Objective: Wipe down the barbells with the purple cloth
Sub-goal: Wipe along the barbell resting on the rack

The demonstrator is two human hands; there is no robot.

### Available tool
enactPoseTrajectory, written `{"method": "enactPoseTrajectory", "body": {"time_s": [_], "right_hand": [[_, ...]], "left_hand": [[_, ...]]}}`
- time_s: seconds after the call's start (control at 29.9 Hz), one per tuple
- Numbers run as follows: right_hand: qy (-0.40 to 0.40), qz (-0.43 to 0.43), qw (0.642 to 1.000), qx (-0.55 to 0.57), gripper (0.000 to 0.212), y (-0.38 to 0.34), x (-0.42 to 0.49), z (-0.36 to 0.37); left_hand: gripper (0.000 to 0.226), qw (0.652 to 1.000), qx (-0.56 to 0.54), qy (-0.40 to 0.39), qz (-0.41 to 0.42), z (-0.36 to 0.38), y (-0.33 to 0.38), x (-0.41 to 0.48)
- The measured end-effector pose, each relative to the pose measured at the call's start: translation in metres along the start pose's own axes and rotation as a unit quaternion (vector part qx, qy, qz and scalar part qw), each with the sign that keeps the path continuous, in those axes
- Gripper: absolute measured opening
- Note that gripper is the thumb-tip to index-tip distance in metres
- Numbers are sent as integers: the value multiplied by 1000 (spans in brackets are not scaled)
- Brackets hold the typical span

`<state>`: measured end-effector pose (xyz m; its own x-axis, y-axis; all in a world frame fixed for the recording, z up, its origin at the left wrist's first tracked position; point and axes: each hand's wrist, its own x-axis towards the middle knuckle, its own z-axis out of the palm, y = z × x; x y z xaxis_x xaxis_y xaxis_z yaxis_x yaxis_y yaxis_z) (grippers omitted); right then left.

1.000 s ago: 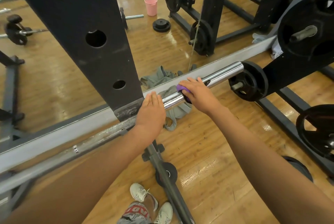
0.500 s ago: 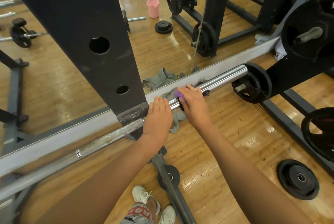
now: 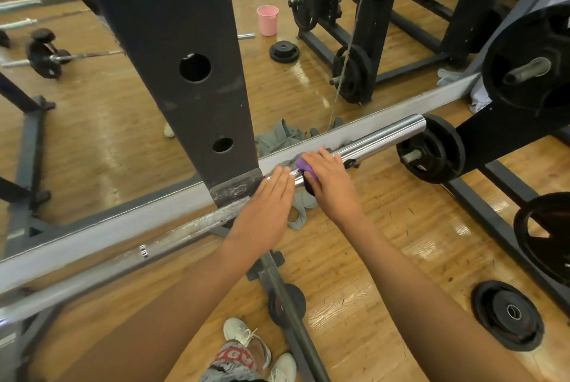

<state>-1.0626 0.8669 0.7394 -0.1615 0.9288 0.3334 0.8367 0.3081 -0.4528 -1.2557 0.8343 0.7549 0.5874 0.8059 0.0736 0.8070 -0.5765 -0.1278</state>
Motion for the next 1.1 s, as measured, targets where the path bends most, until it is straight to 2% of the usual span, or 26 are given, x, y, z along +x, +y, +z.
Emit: {"method": "enactPoseTrajectory", "body": {"time_s": [0.1,0.23,0.33,0.47,0.57,0.67,0.87,0.97,1.1], "right_hand": [[-16,27,999,-8,35,4,4,-3],[35,76,996,13,30,-11,3,10],[15,45,999,10,30,-24,-4,20],[-27,-2,1000,-14,43,-15,-11,20],[-31,4,999,-21,42,-9,-6,15],[-19,22,1000,-9,40,-13,-7,18],[-31,15,999,-6,40,-8,-6,17],[-27,14,1000,1,40,-10,-6,17],[-24,18,1000,2,39,-10,-6,17]], "left_hand": [[69,998,-45,2,-32,9,-14,-35],[68,995,-70,7,-71,18,-15,-46],[72,991,-78,5,-110,20,0,-43],[74,985,-116,11,-129,23,8,-44],[62,979,-154,29,-128,25,2,-51],[54,966,-191,46,-167,28,-11,-72],[47,965,-124,124,-196,42,-45,-116],[44,942,-129,167,-261,41,-52,-120],[50,954,-69,145,-253,44,-59,-121]]}}
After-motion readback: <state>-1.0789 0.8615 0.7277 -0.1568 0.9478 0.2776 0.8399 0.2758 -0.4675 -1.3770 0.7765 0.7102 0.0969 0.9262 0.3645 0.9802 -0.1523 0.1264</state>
